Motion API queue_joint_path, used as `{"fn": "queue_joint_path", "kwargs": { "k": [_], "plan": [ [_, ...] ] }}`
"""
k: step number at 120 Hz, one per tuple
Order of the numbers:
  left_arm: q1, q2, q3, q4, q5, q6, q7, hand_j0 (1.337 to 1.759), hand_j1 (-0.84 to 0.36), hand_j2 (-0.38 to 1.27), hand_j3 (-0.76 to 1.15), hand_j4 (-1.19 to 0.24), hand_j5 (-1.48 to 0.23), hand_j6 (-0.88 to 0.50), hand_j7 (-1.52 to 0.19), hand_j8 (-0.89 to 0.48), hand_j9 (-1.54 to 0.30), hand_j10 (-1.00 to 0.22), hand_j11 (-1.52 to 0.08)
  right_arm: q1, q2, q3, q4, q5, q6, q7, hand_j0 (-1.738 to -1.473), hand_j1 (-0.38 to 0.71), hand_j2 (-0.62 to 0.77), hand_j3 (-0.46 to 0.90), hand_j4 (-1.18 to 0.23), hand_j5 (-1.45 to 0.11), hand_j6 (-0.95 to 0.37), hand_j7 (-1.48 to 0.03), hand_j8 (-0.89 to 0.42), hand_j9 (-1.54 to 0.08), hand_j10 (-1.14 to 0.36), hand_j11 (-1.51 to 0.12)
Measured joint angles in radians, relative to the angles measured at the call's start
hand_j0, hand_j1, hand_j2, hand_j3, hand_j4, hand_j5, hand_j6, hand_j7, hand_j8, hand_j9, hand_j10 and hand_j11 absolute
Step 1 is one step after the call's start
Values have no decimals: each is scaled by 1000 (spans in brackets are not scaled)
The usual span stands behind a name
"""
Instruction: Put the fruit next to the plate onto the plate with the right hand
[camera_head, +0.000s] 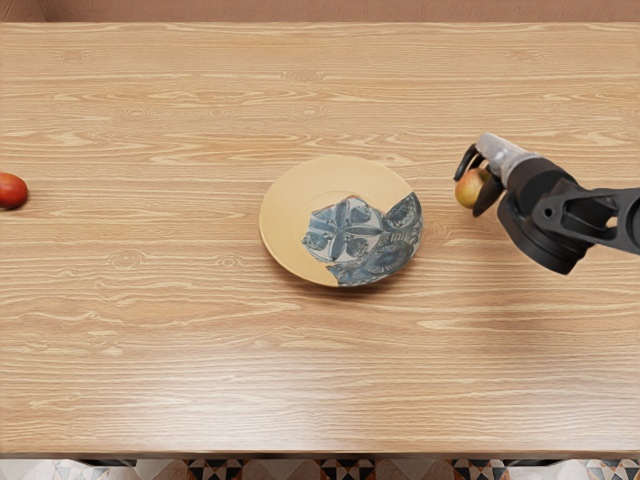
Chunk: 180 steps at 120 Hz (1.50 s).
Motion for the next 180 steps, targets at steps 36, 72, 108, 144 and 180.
{"fn": "queue_joint_path", "kwargs": {
  "k": [36,72,108,144,180],
  "plan": [
    [0,0,0,0,0,0,0,1658,71,46,0,-232,-301,-232,-301,-232,-301,-232,-301,66,-11,11,75,32,-14,0,-1652,205,129,1,-675,-1002,-370,-956,-327,-1012,-708,-1023],
    [0,0,0,0,0,0,0,1658,71,46,0,-232,-301,-232,-301,-232,-301,-232,-301,151,23,15,123,89,-17,0,-1652,211,144,1,-677,-1000,-370,-956,-327,-1013,-703,-1021],
    [0,0,0,0,0,0,0,1658,71,46,0,-232,-301,-232,-301,-232,-301,-232,-301,188,143,55,117,144,-25,1,-1655,241,238,1,-680,-1003,-356,-956,-320,-1010,-702,-1018],
    [0,0,0,0,0,0,0,1658,71,46,0,-232,-301,-232,-301,-232,-301,-231,-301,231,283,64,60,193,-41,1,-1658,279,284,2,-679,-1017,-331,-956,-297,-1023,-692,-1034],
    [0,0,0,0,0,0,0,1658,71,46,0,-232,-301,-232,-301,-232,-301,-232,-301,166,384,51,-54,196,-42,0,-1658,291,283,2,-664,-1012,-315,-956,-279,-1019,-684,-1029]
  ]
}}
